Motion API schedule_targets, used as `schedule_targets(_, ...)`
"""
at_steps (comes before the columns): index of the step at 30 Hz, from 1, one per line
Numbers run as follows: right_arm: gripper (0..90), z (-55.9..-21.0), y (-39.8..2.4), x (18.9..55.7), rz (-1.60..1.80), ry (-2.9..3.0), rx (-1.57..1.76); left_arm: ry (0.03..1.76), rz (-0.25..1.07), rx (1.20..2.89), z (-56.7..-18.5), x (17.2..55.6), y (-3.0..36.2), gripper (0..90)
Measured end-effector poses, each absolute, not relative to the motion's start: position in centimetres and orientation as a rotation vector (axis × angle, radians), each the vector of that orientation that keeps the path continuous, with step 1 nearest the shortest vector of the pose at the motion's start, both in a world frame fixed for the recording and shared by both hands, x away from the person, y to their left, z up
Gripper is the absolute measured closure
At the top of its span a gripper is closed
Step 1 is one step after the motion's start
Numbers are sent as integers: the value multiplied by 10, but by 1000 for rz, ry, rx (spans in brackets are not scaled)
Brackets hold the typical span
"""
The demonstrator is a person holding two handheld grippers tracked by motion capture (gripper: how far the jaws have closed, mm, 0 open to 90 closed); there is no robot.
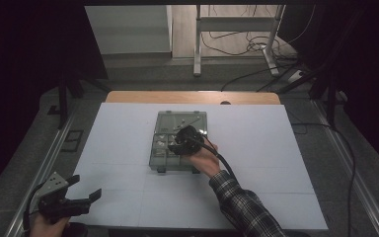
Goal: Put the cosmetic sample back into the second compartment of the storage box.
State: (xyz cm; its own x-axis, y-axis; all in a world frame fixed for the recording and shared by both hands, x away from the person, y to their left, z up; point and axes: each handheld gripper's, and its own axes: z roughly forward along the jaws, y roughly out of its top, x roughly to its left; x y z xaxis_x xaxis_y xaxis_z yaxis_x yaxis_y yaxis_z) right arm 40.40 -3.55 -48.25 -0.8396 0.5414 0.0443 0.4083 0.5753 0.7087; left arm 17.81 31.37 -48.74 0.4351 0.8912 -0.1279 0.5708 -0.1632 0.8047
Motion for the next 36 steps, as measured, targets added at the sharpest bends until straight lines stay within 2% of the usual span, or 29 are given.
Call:
schedule_targets(19,375,-476,-54,392,1108,2643,795,1236,479,1853,-487,178,314,44)
schedule_targets(36,267,-461,-73,383,1099,2670,843,1238,474,1848,-488,178,315,44)
